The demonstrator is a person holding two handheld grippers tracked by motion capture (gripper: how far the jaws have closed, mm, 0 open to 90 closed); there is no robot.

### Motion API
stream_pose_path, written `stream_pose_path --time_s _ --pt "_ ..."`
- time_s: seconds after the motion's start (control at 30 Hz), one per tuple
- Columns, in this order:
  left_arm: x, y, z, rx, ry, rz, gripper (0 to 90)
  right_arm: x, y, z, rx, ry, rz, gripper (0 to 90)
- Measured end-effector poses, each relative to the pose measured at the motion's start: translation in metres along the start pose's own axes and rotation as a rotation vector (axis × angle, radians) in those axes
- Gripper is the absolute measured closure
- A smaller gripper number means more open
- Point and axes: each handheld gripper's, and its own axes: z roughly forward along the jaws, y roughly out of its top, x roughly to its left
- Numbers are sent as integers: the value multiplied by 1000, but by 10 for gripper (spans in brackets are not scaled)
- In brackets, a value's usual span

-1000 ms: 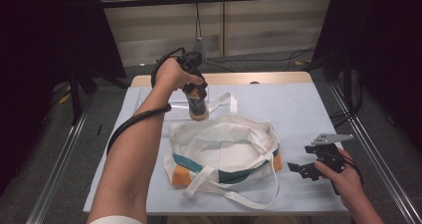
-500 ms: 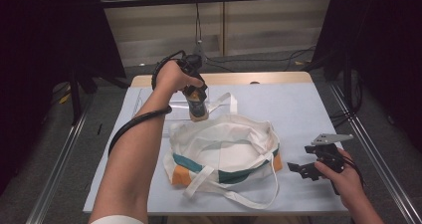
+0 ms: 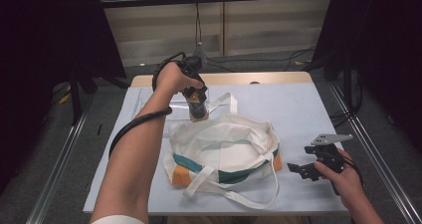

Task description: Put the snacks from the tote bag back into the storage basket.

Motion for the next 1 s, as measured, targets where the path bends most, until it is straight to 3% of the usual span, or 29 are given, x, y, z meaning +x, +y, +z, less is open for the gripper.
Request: stream_pose_path --time_s 0.03,0.07,0.13,0.17,0.23,1.0 --pt "1 0 0 1 -1 16 298 0 0 0 0 1 0 35" --pt "0 0 2 -1 3 -6 298 0 0 0 -2 0 1 34" --pt "0 0 2 2 4 -6 298 0 0 0 -3 0 1 35" --pt "2 0 3 10 -1 19 298 0 0 0 -3 0 1 35" --pt "0 0 4 5 -1 -6 298 0 0 0 -3 1 1 35" --pt "4 -1 18 9 -8 -6 298 0 0 -1 -3 0 -3 35"
